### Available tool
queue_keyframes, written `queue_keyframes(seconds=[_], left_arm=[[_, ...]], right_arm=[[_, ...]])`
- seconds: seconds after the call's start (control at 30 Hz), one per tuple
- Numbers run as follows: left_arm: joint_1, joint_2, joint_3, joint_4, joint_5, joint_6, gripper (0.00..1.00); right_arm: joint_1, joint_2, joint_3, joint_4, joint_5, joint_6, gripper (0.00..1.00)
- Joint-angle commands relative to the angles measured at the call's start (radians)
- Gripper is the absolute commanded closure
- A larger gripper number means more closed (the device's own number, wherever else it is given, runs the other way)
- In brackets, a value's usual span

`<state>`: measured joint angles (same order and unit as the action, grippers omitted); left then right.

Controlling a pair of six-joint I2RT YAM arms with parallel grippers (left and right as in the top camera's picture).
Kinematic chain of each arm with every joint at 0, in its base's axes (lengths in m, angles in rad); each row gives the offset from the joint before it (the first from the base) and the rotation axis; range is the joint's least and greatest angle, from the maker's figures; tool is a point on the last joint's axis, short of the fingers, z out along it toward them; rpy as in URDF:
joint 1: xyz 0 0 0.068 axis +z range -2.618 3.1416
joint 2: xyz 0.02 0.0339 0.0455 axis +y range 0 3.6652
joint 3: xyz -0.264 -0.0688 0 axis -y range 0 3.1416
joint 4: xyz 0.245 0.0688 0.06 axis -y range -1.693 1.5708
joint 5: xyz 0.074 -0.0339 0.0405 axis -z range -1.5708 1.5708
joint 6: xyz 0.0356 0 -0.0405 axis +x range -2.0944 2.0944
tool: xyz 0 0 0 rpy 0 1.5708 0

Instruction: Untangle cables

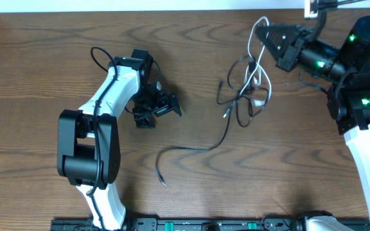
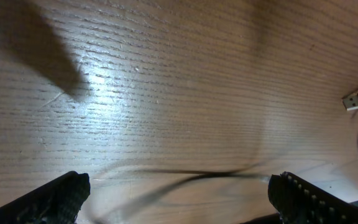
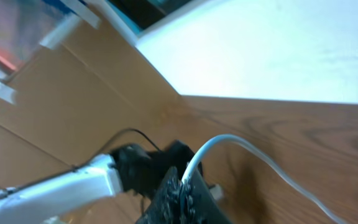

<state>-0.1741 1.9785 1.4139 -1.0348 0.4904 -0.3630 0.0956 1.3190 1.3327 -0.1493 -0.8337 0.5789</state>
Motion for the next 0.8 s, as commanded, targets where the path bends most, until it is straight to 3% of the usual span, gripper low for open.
queue_keyframes(seconds=[0.0,0.17,0.27,0.33,0.47,0.6,0.63,0.7,0.77], left_arm=[[-0.002,0.002,-0.003,-0.002,-0.013,-0.002,0.02],[-0.002,0.002,-0.003,-0.002,-0.013,-0.002,0.02],[-0.002,0.002,-0.003,-0.011,-0.012,-0.001,0.02],[-0.002,0.002,-0.003,-0.016,0.004,0.008,0.02],[0.009,-0.006,0.002,-0.007,0.216,0.190,0.02],[0.023,-0.038,0.002,-0.008,0.391,0.285,0.02],[0.023,-0.050,0.002,-0.011,0.400,0.289,0.01],[0.017,-0.070,0.002,-0.026,0.427,0.344,0.13],[0.008,-0.103,0.002,-0.037,0.480,0.439,0.13]], right_arm=[[0.003,-0.005,0.022,0.140,-0.011,0.256,0.99],[0.003,-0.005,0.023,0.556,0.017,0.495,0.99],[0.003,-0.005,0.024,0.600,0.035,0.512,0.99],[0.006,-0.004,0.023,0.541,0.027,0.483,0.99],[0.011,0.005,0.023,0.449,0.038,0.475,0.99],[0.012,0.009,0.023,0.662,0.061,0.679,0.99],[0.010,0.009,0.023,0.752,0.071,0.703,0.99],[0.008,0.009,0.023,0.851,0.109,0.711,0.99],[0.006,0.007,0.023,0.856,0.170,0.707,0.99]])
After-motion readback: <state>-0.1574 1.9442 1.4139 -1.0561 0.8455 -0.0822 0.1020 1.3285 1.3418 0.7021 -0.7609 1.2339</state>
